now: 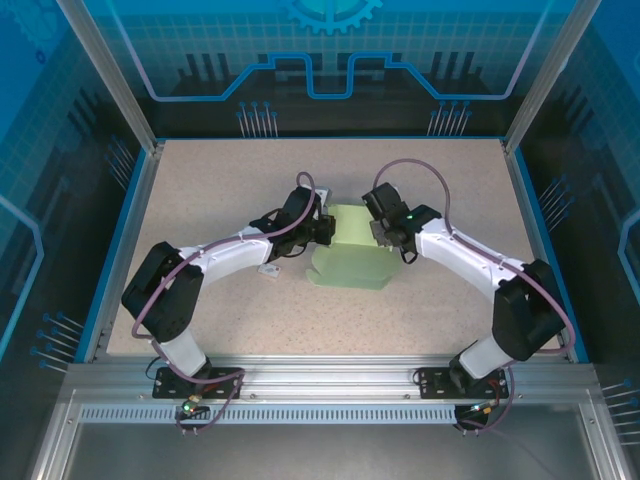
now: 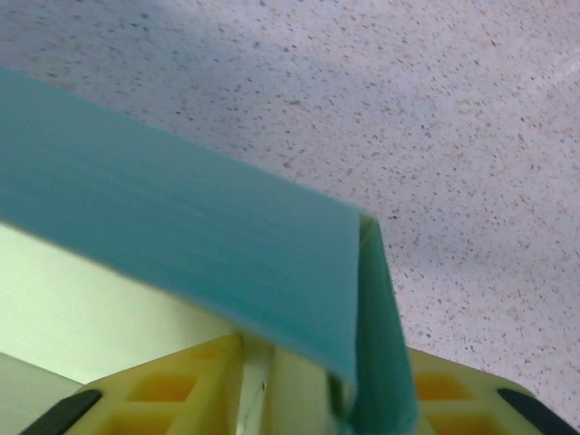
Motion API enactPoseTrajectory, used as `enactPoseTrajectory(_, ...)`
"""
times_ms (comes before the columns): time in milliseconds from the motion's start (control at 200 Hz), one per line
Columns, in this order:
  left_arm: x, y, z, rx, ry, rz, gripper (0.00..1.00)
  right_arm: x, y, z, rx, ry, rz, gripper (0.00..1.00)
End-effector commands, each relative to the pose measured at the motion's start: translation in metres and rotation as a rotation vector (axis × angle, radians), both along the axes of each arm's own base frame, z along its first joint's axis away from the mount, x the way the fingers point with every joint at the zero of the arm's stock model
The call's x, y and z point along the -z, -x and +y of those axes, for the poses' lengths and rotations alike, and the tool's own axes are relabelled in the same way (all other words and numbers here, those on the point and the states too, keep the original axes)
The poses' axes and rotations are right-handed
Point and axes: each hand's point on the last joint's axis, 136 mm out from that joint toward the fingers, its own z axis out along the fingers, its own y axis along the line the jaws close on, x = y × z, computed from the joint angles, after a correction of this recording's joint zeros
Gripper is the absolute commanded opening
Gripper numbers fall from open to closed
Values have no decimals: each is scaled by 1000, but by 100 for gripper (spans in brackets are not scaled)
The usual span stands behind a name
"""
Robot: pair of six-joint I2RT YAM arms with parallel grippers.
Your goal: Fold the paper box
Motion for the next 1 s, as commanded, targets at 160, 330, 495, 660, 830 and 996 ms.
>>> enactPoseTrajectory(160, -14, -4, -7, 24, -29, -44, 6, -30, 0, 28, -60, -234, -27, 55)
enactPoseTrajectory(330, -7, -7, -1, 20, -87, -41, 7, -47, 0, 35, -98, -355, -46, 62)
enactPoseTrajectory(495, 1, -6, 11, 34, -197, -29, 6, -75, 5, 29, -140, -445, -67, 65)
enactPoseTrajectory(660, 10, 0, 27, 85, -270, 64, 7, -109, 14, 17, -219, -523, -101, 69)
enactPoseTrajectory(830, 14, 10, 37, 185, -262, 217, 7, -113, 6, -10, -169, -568, -111, 70)
enactPoseTrajectory(996, 15, 17, 39, 281, -276, 325, 7, -87, 0, -13, -134, -580, -33, 70)
